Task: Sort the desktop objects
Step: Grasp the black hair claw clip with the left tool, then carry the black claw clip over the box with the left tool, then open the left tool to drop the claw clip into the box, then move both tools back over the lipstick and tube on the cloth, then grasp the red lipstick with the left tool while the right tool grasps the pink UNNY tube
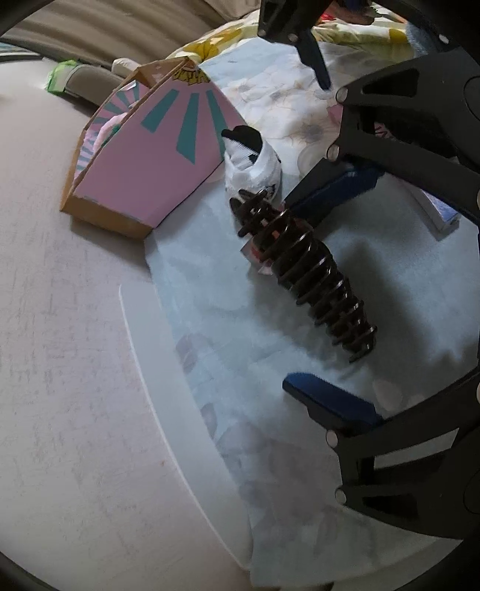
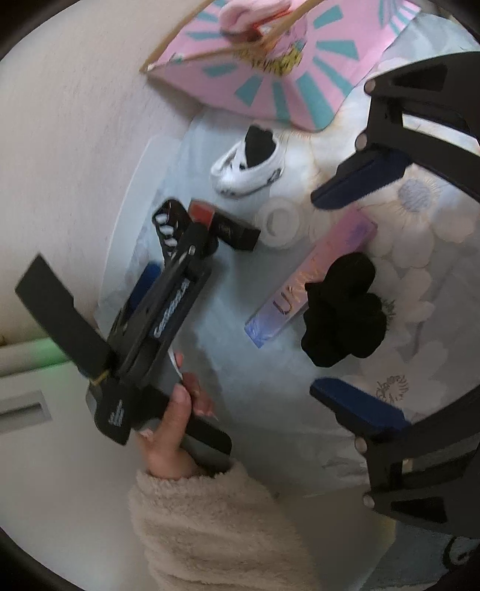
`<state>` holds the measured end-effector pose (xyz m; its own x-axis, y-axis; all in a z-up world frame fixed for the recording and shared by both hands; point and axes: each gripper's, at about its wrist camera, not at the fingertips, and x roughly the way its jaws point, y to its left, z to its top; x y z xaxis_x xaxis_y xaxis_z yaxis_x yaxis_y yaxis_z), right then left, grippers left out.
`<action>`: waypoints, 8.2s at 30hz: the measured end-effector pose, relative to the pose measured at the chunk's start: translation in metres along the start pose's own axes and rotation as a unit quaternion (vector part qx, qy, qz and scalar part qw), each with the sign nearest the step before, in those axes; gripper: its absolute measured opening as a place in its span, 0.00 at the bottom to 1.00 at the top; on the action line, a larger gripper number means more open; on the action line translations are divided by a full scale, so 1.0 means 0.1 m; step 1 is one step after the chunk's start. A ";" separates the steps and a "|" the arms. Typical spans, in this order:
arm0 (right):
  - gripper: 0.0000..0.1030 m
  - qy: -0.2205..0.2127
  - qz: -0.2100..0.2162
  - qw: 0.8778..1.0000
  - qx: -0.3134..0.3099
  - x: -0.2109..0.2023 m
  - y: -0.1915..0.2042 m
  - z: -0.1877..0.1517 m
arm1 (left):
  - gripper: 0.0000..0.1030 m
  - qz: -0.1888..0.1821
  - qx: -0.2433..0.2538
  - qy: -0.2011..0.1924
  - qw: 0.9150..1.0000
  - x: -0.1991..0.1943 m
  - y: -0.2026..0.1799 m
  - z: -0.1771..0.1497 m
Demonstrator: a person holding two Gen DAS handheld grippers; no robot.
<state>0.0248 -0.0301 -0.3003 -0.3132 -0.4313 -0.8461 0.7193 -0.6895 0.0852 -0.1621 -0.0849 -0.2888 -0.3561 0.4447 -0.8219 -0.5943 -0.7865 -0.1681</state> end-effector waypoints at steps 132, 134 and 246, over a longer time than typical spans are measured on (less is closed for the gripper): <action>0.21 -0.022 -0.115 0.966 0.229 -1.84 -2.75 -0.09 | 0.42 0.089 -0.027 -0.030 0.995 -0.63 -2.28 2.02; 0.21 -0.017 -0.112 0.966 0.232 -1.82 -2.84 -0.16 | 0.42 0.086 -0.023 -0.022 0.996 -0.49 -2.40 2.03; 0.45 0.016 0.010 0.991 -0.136 0.57 -0.07 0.05 | 0.47 0.088 -0.097 0.069 0.989 0.26 -0.40 0.09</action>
<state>-0.0013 -0.0525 -0.3461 -0.2803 -0.4208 -0.8628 0.8669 -0.4969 -0.0393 -0.1539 -0.0381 -0.2989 -0.3316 0.2409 -0.9121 -0.3780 -0.9198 -0.1055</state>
